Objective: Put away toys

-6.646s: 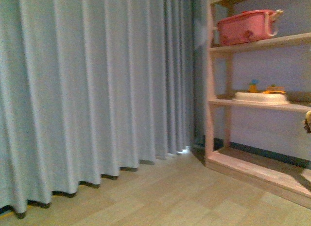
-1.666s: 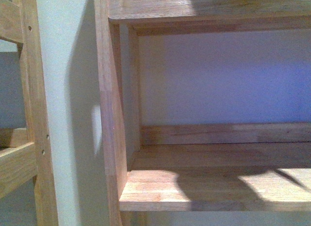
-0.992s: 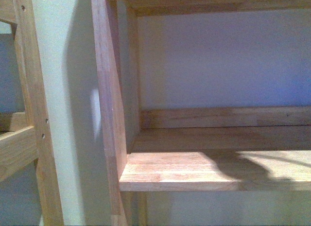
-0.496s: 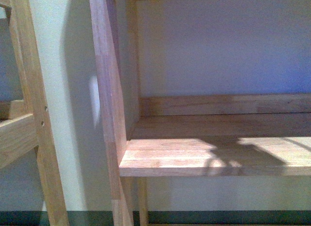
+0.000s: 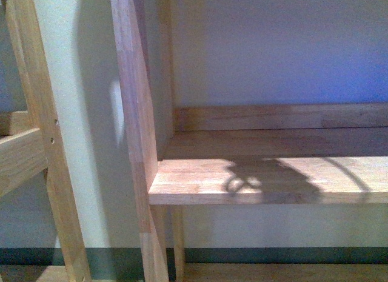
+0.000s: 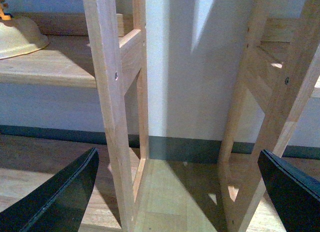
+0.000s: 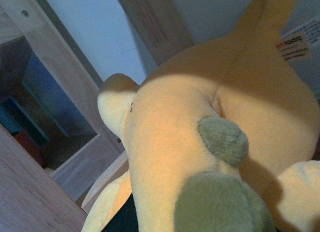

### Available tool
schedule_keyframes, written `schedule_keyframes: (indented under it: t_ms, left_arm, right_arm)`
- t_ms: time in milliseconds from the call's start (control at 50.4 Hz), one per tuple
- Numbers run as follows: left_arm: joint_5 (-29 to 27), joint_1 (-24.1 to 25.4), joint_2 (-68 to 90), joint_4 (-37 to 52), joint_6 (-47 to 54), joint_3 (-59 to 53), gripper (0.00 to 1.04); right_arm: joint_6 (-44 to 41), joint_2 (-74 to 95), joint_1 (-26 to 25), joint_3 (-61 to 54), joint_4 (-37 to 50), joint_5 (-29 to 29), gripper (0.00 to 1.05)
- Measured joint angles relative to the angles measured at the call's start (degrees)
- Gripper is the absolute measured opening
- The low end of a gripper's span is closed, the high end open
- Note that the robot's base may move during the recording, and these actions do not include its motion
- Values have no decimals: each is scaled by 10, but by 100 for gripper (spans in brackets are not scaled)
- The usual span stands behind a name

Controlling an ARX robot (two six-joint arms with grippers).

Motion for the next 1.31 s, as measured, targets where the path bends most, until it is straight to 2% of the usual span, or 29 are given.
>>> schedule_keyframes:
  t_ms: [476,516,675,754,932,1309]
  left_arm:
    - [0,0,0,0,0,0,99]
    - [0,0,0,0,0,0,99]
    - [0,0,0,0,0,0,99]
    - [0,0,0,0,0,0,99]
    - [0,0,0,0,0,0,99]
    - [0,0,0,0,0,0,99]
  right_arm:
    - [-51,115,7,166,-53,-9,20]
    - [-55,114,8,162,-50,-8,25]
    - [-69,82,16,87,3,10,57]
    - [-84,48,18,24,37,29,74]
    - [-123,-36,17,-116,91,42,105]
    - [-163,-180,-5,-311,154,35,104]
